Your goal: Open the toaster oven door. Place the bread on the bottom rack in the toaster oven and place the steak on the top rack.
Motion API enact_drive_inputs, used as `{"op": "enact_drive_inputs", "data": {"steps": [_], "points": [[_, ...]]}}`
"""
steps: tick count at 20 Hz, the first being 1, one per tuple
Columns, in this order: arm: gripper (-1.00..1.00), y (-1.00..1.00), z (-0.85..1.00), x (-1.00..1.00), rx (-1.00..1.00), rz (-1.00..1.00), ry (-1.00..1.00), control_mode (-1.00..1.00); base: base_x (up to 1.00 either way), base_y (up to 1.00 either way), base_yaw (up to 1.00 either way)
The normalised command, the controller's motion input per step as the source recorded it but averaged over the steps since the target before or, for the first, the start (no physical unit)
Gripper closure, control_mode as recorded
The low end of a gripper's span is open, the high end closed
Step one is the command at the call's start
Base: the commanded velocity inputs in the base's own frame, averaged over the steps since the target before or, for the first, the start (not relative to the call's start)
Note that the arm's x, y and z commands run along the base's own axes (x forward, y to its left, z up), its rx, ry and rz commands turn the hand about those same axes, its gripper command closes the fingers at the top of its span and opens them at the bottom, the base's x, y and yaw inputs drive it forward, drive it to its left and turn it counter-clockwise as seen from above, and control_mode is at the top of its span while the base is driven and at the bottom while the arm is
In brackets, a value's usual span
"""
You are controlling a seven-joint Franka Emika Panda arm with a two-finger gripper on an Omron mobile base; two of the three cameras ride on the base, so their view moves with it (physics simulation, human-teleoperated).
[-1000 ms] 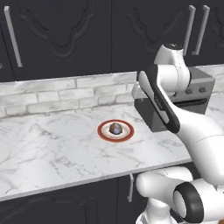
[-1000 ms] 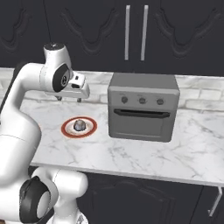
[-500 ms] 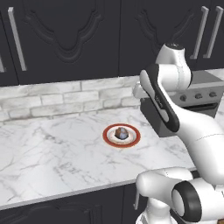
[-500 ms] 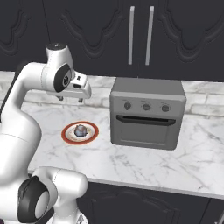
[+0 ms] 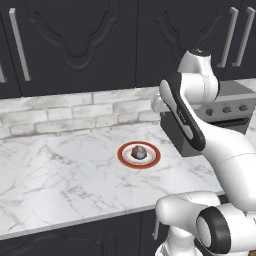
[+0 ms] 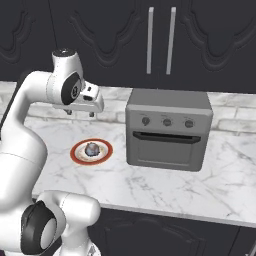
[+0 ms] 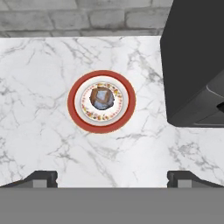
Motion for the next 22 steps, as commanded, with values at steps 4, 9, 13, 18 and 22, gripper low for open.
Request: {"op": "enact_drive_inputs", "data": {"steps": [4,9,13,18,22], "points": [[-1.0,0.0,0.0,0.0,0.0,0.0,0.0,1.0,0.0,0.0,0.0],[-1.0,0.0,0.0,0.0,0.0,0.0,0.0,-1.0,0.0,0.0,0.0],[-1.0,0.0,0.0,0.0,0.0,0.0,0.0,-1.0,0.0,0.0,0.0],[-1.0,0.0,0.0,-0.24,0.0,0.05,-0.07,-1.0,0.0,0.0,0.0],[-1.0,-0.02,0.0,-0.72,0.02,0.02,-0.29,-1.0,0.0,0.0,0.0]]}}
